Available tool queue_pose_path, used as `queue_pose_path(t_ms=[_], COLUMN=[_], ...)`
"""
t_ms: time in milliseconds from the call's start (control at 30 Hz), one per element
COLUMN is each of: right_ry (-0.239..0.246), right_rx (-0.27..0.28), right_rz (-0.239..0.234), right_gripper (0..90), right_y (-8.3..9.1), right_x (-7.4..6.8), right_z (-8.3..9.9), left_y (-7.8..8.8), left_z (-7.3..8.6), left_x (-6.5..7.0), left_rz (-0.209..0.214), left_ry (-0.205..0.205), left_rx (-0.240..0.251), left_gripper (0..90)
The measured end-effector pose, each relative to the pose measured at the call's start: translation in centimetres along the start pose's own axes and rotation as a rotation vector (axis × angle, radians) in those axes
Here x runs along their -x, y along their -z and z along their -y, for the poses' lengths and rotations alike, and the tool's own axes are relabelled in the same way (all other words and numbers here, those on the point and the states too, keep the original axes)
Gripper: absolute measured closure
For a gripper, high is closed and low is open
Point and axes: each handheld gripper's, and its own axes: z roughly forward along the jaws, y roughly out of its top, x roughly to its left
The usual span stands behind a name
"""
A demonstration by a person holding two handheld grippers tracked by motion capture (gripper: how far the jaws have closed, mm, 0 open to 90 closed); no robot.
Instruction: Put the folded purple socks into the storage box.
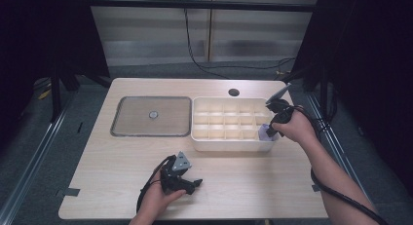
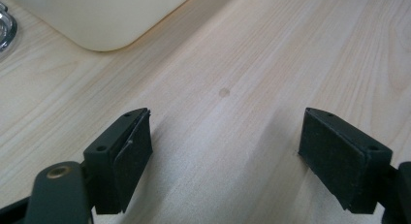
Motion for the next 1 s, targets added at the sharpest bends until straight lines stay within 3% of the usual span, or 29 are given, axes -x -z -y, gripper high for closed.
queue_pose_path(t_ms=[500, 1000], right_ry=[0.022, 0.054], right_rx=[0.01, 0.015], right_rz=[-0.003, -0.017], right_gripper=[80.2, 68.0], right_y=[1.1, 1.9], right_x=[-0.5, -1.0], right_z=[0.7, 1.9], left_y=[0.0, 0.0], left_z=[0.0, 0.0], left_x=[0.0, 0.0], left_rz=[0.0, 0.0], left_ry=[0.0, 0.0], left_rx=[0.0, -0.001], left_gripper=[18.8, 18.8])
